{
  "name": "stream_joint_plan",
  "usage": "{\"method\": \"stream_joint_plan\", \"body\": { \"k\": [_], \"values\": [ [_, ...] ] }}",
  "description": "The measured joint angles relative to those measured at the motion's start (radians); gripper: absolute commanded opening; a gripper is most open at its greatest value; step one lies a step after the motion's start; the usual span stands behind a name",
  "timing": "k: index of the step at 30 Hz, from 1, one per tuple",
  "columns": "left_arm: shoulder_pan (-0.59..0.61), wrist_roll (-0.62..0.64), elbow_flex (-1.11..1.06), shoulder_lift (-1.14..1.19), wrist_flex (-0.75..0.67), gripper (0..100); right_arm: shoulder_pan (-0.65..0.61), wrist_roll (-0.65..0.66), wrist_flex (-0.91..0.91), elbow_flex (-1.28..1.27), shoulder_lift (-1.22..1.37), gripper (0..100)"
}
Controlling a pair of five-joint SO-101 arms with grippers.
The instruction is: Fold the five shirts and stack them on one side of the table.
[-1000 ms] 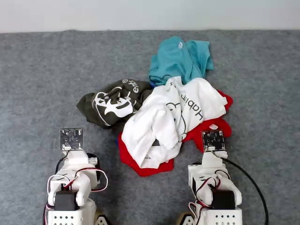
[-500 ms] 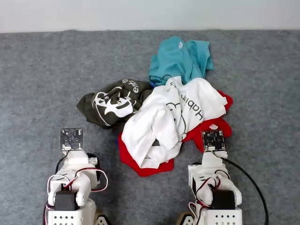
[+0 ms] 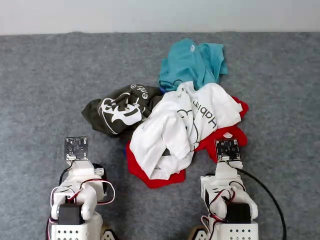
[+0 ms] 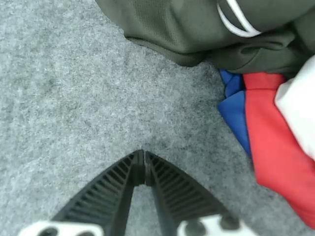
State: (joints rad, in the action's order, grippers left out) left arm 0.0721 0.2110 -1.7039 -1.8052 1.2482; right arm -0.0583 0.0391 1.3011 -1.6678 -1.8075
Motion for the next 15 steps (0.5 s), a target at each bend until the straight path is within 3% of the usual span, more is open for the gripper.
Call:
{"method": "stream_joint_plan", "body": {
  "k": [7,13,15],
  "values": [
    [-0.048,-0.012,0.0,0.0,0.0,2,0.0,0.0,0.0,0.0,0.0,0.9],
    [-0.074,-0.295,0.055,0.0,-0.006,2,0.0,0.0,0.0,0.0,0.0,0.9],
    [-0.074,-0.338,0.089,0.0,-0.006,2,0.0,0.0,0.0,0.0,0.0,0.9]
  ]
}}
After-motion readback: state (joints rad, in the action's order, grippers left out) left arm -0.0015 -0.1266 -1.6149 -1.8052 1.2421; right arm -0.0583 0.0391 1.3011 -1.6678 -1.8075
